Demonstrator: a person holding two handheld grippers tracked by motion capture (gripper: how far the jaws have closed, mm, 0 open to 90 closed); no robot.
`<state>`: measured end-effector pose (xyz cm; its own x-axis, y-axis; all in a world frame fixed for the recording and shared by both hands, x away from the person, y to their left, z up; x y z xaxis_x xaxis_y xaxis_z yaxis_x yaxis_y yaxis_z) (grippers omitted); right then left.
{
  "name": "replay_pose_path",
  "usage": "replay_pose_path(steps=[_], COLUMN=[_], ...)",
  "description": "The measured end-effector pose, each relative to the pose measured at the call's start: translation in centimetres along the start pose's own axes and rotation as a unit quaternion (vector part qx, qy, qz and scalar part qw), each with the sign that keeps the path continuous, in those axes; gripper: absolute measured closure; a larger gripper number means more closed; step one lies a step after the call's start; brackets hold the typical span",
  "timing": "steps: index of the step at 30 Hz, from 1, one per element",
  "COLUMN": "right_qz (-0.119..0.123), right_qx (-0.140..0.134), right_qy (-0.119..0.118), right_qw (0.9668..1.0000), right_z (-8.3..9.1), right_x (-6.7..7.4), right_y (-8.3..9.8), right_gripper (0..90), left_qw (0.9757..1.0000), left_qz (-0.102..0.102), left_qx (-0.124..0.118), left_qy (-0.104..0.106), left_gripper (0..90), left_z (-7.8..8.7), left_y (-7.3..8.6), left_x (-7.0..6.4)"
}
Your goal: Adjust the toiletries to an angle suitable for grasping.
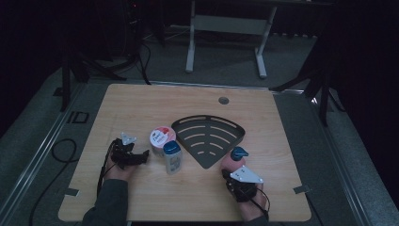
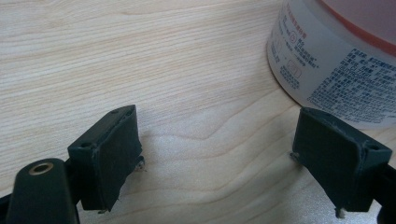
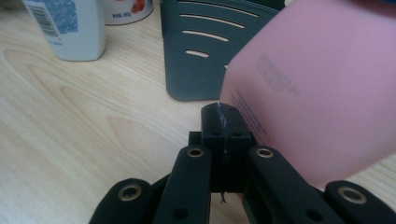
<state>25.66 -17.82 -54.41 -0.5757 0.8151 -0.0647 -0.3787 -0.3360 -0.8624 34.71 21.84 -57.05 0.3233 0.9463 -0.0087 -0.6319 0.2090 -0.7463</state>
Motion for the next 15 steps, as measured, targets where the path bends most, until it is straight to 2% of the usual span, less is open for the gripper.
replay_pose_path(steps=[7,9,15], right_qz=[0.003,-0.001,-0.010], right_qx=[-0.002,-0.001,-0.001], right_qy=[0.010,0.020,0.033], right_qw=[0.9999,0.9998,0.9994], right_z=[-0.8,-0.9,-1.0], right_x=[0.0,-0.3,-1.6], right_y=[-0.4,-0.5,-0.5], right_gripper=[90.0,90.0,90.0], left_qw=[1.0000,1.0000,1.0000], left_qz=[0.000,0.000,0.000], left_qx=[0.000,0.000,0.000], left_qy=[0.000,0.000,0.000], left_gripper=[14.5,14.5,14.5], left_z=[0.0,0.0,0.0], left_y=[0.0,0.0,0.0], left_x=[0.0,0.0,0.0])
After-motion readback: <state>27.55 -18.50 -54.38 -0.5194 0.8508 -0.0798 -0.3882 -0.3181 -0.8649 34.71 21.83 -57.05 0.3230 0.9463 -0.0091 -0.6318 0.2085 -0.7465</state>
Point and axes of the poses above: each handheld gripper's, and its own axes: z roughly backward along the jaws, y roughly out of its underside, x roughly to its left, the point moved 1 cm from there along -z, roughly forward along the jaws, and after that the axes turned 3 degrees about -x, right-handed, at the moved point
